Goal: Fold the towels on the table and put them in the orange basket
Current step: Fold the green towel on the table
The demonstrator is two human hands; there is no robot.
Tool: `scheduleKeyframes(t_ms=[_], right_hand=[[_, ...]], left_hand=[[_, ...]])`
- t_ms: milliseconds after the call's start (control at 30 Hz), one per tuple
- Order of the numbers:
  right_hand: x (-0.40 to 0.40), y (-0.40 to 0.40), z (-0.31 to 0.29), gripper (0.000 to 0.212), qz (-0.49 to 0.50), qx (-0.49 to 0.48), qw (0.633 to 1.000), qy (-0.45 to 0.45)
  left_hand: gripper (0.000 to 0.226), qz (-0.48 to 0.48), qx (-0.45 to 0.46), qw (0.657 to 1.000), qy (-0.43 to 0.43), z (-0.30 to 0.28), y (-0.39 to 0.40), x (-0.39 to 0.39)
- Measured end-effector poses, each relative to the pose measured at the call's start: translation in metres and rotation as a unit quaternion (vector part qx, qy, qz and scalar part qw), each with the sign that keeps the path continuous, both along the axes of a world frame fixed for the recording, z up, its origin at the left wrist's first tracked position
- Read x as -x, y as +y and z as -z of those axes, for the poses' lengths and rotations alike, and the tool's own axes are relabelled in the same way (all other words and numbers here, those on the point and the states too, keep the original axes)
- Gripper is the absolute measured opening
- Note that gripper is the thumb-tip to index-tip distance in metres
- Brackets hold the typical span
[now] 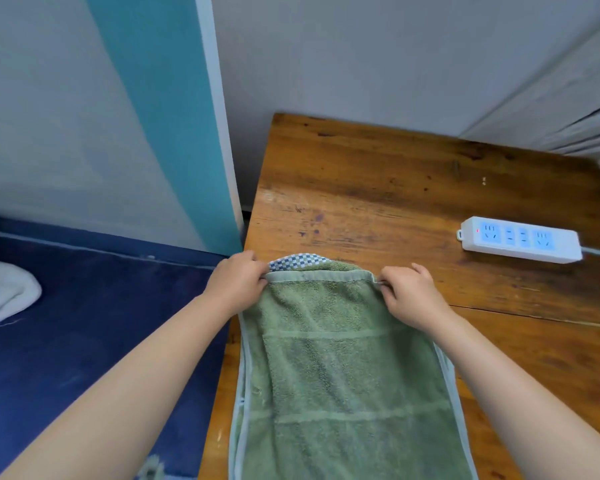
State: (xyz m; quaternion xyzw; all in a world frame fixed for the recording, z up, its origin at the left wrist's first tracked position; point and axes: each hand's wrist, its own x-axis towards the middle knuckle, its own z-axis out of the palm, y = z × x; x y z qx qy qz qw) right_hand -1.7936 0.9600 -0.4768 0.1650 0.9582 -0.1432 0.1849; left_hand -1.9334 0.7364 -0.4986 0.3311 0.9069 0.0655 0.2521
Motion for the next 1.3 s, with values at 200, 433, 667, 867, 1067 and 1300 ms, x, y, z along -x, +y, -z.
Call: scheduleKeyframes(t_ms=[200,433,667,867,1067,1300], right_hand=[[-0.039,-0.042,-0.009,0.016,-0.174,-0.021,0.983,0.046],[-0.063,-0.076,0.004,0.021,-0.137,0.031,0.988,0.058],[-0.045,-0.046,0.001,0.034,0.089,0.077,0.991,0.065],[-0.040,-0.032,-0.003,0.032,0.087,0.012,0.989,-0.115],[-0.040,-0.031,-0.026,0.014,0.134,-0.053,0.981,0.130],[-0.052,-0.067,-0.031,0.015,-0.002,-0.076,0.964,0.253]], left_hand=[[0.019,-0.002,-0.005,1.000,-0.017,-0.005,-0.017,-0.002],[0.014,0.005,-0.017,1.000,-0.015,-0.007,-0.032,-0.013],[0.017,0.010,-0.011,1.000,0.003,-0.005,-0.037,-0.018],[0.021,0.003,-0.020,1.000,0.005,-0.008,-0.046,-0.016],[0.018,0.033,-0.029,0.999,-0.018,-0.013,-0.053,-0.020],[0.018,0.014,-0.081,0.996,0.020,-0.017,-0.061,-0.023]])
